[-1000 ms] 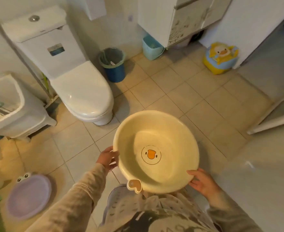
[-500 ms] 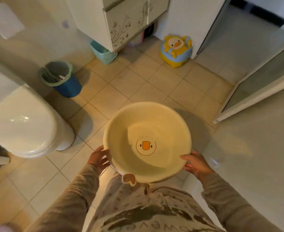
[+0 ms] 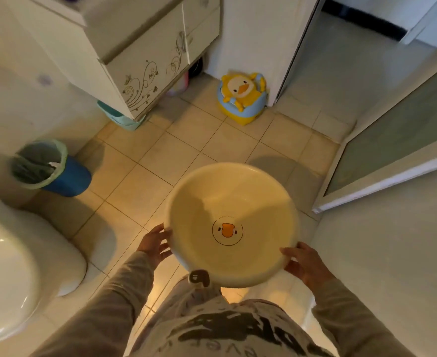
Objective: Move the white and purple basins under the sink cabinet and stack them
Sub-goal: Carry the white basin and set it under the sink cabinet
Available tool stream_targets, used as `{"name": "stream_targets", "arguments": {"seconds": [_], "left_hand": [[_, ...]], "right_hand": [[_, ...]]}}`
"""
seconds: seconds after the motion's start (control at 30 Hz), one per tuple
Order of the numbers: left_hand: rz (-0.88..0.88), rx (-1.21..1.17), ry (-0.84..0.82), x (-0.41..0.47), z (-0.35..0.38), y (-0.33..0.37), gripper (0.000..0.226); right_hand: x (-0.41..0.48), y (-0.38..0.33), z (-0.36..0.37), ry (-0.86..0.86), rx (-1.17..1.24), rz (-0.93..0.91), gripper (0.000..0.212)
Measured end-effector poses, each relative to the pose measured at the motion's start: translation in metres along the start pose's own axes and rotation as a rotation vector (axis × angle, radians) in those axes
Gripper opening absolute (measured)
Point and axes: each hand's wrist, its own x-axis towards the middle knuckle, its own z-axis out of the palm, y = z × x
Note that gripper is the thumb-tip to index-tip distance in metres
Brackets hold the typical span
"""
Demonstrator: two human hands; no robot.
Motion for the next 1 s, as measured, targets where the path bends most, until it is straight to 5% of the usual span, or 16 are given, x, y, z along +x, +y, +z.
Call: {"name": "stream_targets", "arguments": {"seconds": [0.5,1.0], "left_hand": [[-0.044,0.174,-0.084,0.093,0.133,0.163,0.044],[-0.109,-0.319,0.158,0.116,0.292,0.157,0.027]], "right_hand": [[0.094,-0.173,0.02,0.078,0.13,0.017,0.044],[0.233,-0.415,-0.017,-0.108,-0.375,-0.015,0.033]]}}
